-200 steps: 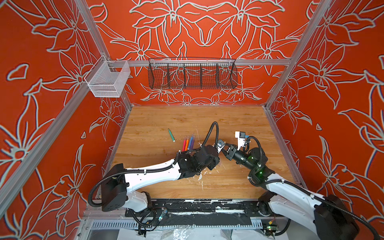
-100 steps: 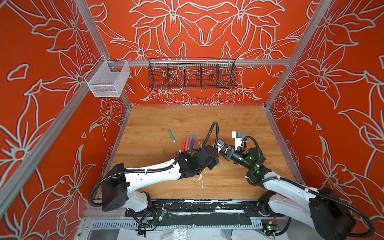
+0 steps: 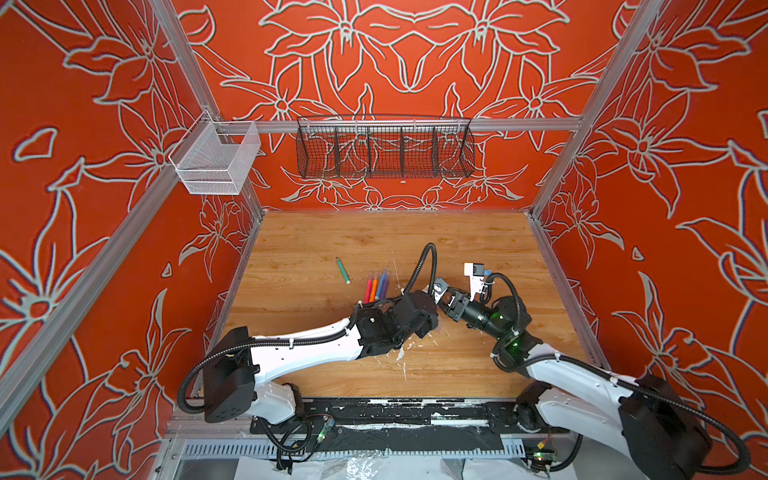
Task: Insert the pens into the pen caps
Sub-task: 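Move the open right gripper down over the loose translucent caps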
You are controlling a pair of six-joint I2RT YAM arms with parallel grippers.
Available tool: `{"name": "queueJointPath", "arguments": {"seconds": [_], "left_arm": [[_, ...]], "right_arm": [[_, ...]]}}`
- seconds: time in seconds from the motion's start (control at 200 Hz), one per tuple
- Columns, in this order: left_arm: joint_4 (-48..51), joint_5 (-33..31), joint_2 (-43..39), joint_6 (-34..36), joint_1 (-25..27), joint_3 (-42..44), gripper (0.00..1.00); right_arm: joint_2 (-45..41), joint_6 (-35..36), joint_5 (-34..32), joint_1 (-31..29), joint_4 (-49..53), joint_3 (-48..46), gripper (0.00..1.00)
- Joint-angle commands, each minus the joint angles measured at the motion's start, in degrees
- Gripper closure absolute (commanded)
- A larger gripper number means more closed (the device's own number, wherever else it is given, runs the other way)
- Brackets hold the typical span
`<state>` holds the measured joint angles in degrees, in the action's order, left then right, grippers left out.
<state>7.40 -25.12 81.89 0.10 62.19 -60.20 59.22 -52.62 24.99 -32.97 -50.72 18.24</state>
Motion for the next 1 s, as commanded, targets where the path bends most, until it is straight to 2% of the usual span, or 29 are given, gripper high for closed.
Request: {"name": "queueJointPath", "arguments": {"seconds": [0.0,0.095,0.18,0.23,0.29,0.355,0.435,0.555,0.751,0.906,0.996], "left_arm": [[-2.63,-2.16,-1.20,-2.31,-1.51,1.19,1.00],[-2.61,1.77,-4.02,-6.43,-6.31,3.18,1.00],[-3.19,5.57,-8.41,-11.28,-12.94,6.38,1.00],[-4.32,7.59,-11.60,-13.60,-16.63,9.20,1.00],[-6.00,5.53,-15.49,-14.68,-18.79,12.53,1.00],[-8.44,0.27,-19.47,-15.09,-18.97,15.75,1.00],[-12.98,-1.11,-23.87,-14.65,-18.99,20.25,1.00],[-16.88,2.14,-28.21,-13.31,-19.03,23.86,1.00],[-15.82,-0.55,-26.97,-10.86,-18.97,23.36,1.00],[-14.90,-1.59,-25.81,-10.40,-19.04,22.41,1.00],[-14.60,-2.21,-25.81,-9.87,-19.04,22.37,1.00]], "right_arm": [[-2.72,1.01,-4.70,-0.25,5.16,0.54,0.55],[-6.37,3.25,-12.59,-0.22,21.89,3.49,0.52],[-8.27,2.76,-25.63,-0.24,44.36,8.79,0.56],[-7.72,1.22,-31.60,-0.24,53.06,11.74,0.56],[-5.61,0.06,-35.35,-0.20,60.88,15.61,0.66],[-2.46,0.38,-35.32,-0.23,66.56,20.17,0.74],[1.93,1.92,-34.34,-0.86,71.12,25.19,0.76],[7.94,3.37,-35.10,-2.51,75.40,29.73,0.75],[16.29,5.16,-35.31,-5.39,76.39,33.75,0.71],[19.55,5.79,-39.90,-9.52,79.30,36.55,0.68],[20.84,6.79,-37.53,-10.53,81.27,37.14,0.66]]}}
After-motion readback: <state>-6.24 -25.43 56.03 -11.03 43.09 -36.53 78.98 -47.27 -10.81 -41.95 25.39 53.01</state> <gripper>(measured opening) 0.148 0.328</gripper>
